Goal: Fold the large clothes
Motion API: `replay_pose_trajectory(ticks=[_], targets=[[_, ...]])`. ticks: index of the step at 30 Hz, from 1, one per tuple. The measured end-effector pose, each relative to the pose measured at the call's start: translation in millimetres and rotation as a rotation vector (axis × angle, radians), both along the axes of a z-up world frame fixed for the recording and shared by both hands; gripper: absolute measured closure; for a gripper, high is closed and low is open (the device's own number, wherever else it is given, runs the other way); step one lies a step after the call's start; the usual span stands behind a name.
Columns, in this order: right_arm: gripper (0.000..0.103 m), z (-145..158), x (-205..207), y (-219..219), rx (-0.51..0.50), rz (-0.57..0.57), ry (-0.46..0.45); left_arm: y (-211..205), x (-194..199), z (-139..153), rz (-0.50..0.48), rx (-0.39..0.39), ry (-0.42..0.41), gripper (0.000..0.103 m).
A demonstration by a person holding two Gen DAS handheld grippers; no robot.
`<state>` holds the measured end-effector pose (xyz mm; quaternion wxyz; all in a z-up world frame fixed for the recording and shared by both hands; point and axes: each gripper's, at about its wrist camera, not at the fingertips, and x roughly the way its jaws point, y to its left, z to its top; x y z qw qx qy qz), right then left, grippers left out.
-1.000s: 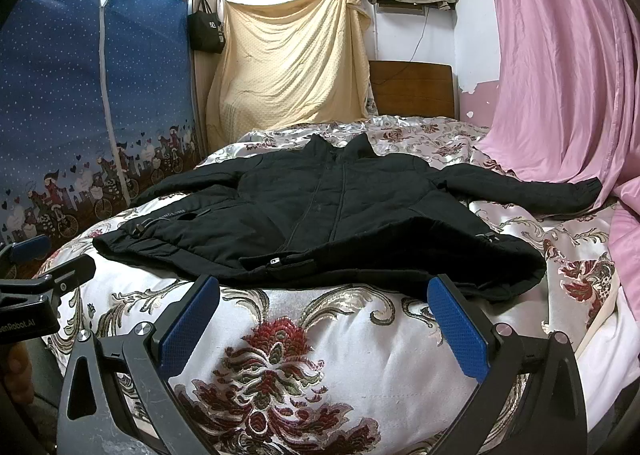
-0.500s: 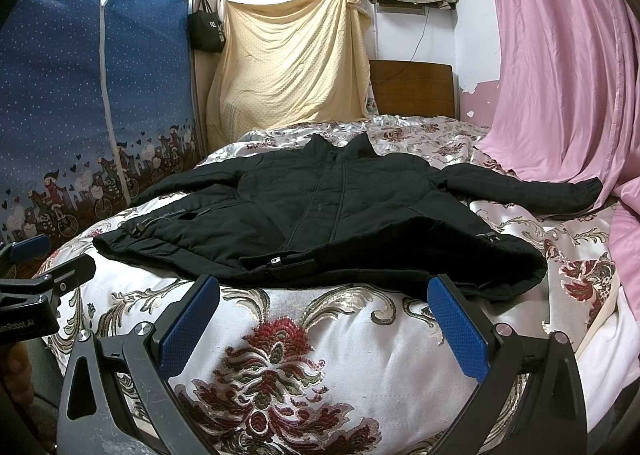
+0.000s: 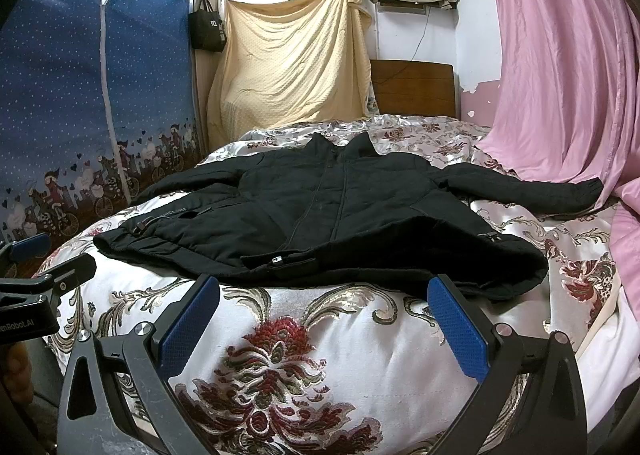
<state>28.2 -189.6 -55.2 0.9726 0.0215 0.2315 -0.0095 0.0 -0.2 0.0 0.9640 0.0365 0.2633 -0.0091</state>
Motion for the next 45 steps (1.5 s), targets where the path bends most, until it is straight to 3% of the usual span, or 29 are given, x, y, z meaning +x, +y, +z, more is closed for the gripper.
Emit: replay_pose_trajectory(ticks=[10, 14, 19, 28, 32, 37, 41, 45], targets=[[0.001, 1, 0, -2, -0.002, -0.001, 0.004, 0, 1, -1, 0.0, 0.0, 0.016, 0.0], [0.001, -11, 5, 3, -0.011, -0.028, 0.053, -1, 8, -4, 0.004, 0.001, 0.055, 0.0], [0.001, -15, 18, 5, -0.069, -0.059, 0.146, 8, 33, -2, -0.027, -0.058, 0.159, 0.0], [0.001, 18, 43, -34, -0.118, -0.042, 0.161, -8, 106, 20, -0.075, -0.073, 0.257, 0.0], [0.001, 30, 67, -77, -0.085, -0.051, 0.162, -29, 150, 29, -0.115, -0.065, 0.282, 0.0], [0.001, 39, 104, -176, 0.044, -0.144, 0.167, -61, 204, 33, -0.148, -0.059, 0.299, 0.0], [0.001, 31, 146, -265, 0.225, -0.236, 0.217, -101, 258, 32, -0.198, -0.059, 0.306, 0.0], [0.001, 16, 192, -350, 0.435, -0.357, 0.207, -152, 309, 26, -0.252, -0.036, 0.282, 0.0]])
